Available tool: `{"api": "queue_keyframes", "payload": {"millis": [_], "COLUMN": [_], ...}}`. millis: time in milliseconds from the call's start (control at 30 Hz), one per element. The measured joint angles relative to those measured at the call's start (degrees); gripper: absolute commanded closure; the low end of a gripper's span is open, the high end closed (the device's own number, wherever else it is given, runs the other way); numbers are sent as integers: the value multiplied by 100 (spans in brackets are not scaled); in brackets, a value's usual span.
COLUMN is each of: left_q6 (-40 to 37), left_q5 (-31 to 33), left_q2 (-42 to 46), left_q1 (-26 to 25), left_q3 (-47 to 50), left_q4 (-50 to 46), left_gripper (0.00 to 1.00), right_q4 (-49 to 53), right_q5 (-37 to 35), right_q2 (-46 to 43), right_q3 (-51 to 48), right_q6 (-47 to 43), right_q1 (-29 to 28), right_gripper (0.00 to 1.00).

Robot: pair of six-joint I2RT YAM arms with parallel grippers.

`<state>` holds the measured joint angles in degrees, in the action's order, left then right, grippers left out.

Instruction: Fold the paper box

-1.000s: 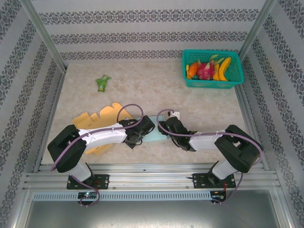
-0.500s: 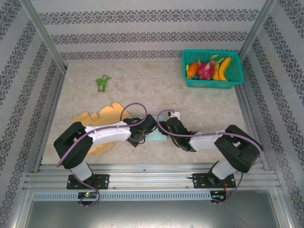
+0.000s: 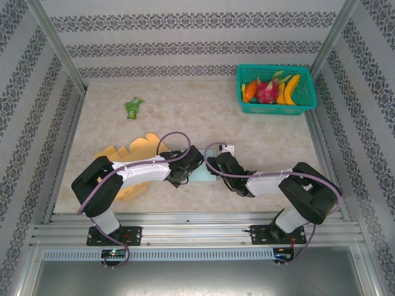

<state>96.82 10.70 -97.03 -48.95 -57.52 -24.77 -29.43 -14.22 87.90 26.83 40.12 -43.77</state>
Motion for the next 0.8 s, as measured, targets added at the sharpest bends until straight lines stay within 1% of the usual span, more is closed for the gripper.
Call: {"api": "queue_keyframes", "payload": {"millis": [533, 700, 800], "left_q6": [-232, -267, -275], "left_q5": [17, 22, 24], "left_q2": [-9, 7, 7], "left_q1": [37, 66, 72], "left_q3": [76, 160, 184], "left_q4": [177, 365, 457], "left_gripper": [14, 14, 14], "right_q4": [4, 92, 214], "right_q5": [-37, 20, 98], "right_q2": [-17, -201, -348], "right_q3": [-13, -125, -184], "right_q6": [-105, -105, -107], "right_q1": [2, 0, 0], "right_gripper": [63, 62, 59]}}
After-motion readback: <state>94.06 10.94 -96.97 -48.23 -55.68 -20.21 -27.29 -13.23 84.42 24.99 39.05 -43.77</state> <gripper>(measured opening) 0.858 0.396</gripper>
